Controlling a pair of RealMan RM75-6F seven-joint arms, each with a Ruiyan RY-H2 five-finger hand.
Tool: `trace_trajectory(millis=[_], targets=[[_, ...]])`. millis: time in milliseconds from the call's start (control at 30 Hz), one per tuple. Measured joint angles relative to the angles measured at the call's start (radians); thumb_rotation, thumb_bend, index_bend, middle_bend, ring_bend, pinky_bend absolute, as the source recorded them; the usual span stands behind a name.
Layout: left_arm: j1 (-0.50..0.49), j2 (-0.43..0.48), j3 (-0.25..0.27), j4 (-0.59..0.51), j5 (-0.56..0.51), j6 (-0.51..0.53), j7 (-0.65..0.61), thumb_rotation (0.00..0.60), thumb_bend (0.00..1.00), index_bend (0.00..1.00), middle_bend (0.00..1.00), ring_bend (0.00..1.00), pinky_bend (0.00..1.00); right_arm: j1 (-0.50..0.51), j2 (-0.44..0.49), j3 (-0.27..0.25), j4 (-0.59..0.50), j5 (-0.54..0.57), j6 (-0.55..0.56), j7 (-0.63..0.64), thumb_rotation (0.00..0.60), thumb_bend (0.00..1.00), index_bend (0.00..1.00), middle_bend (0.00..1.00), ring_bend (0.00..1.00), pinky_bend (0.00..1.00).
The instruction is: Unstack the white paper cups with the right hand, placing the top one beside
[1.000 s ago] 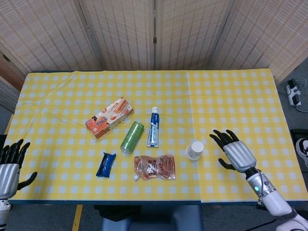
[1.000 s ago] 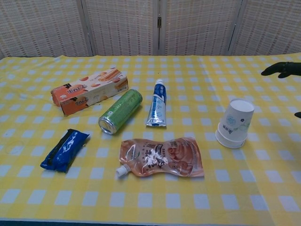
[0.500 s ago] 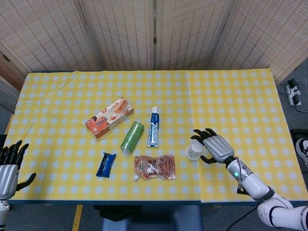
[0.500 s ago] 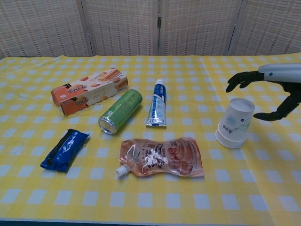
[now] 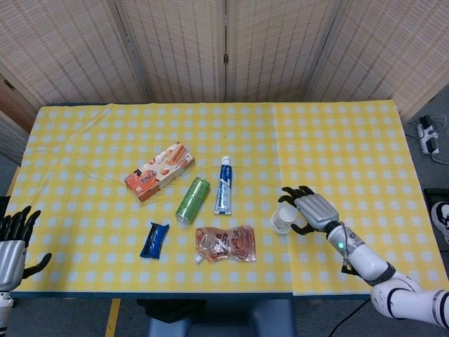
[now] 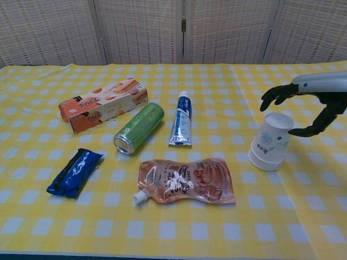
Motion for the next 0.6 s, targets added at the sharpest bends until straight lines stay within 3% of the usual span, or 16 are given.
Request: trace_trajectory(millis=[433,600], targets=[[0.001,-0.003,-0.001,0.010,-0.005,-0.003,-0.007,0.600,0.30,0.09,0.04,0.03,0.00,0.044,-0.003,-0.018,0.023,0.040,-0.027,0.022,0.600,0.43,0.26,0.09,0.12,0.05],[0.002,-0.004,-0.001,0.014,-0.004,-0.003,-0.008,0.600,0.30,0.09,0.04,0.03,0.00,0.052,-0.007,-0.024,0.025,0.042,-0.026,0.030,0.600,0.45,0.32,0.12,0.12,0.05]])
